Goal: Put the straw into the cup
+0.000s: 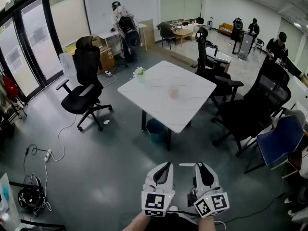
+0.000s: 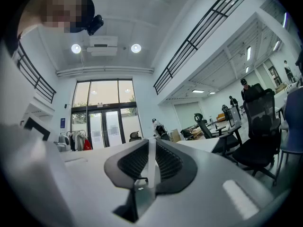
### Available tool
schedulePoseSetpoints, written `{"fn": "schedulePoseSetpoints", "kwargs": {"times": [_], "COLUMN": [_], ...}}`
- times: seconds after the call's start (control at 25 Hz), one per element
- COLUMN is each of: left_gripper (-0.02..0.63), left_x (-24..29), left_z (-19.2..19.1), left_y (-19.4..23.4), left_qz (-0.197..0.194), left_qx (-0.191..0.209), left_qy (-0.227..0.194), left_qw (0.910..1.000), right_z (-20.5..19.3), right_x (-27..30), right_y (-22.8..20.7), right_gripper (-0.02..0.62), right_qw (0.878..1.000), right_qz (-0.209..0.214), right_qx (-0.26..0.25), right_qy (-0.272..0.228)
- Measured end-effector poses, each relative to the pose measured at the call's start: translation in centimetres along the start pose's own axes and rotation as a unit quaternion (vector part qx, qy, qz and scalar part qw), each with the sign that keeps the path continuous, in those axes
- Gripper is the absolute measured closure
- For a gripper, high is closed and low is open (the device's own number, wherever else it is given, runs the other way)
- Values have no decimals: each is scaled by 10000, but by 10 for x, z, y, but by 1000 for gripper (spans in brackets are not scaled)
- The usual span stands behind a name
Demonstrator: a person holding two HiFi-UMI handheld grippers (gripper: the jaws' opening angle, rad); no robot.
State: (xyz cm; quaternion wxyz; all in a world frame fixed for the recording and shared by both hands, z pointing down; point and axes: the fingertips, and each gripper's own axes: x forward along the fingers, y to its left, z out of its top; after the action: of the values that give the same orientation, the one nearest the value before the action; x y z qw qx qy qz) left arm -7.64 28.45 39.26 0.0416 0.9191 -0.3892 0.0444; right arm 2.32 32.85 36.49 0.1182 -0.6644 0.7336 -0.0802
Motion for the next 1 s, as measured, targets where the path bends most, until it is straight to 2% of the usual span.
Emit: {"fn": "schedulePoseSetpoints", "kwargs": {"times": [0.48,1.0], "left_gripper": [604,604], "left_x": [9,17], "left_z": [-2,-2], "left_y": [15,78], "left_qz": [36,168], "left_qx": [-32,-64], "left_qy": [25,34], "left_qw": [10000,9998], "right_z": [-6,-21], "right_x": [18,69], "right_y": [-1,25], "right_gripper": [549,549], "right_qw": [9999,9999], "right_qz": [-35,-25], "right_qx": [92,70], "right_qy": [21,85]}}
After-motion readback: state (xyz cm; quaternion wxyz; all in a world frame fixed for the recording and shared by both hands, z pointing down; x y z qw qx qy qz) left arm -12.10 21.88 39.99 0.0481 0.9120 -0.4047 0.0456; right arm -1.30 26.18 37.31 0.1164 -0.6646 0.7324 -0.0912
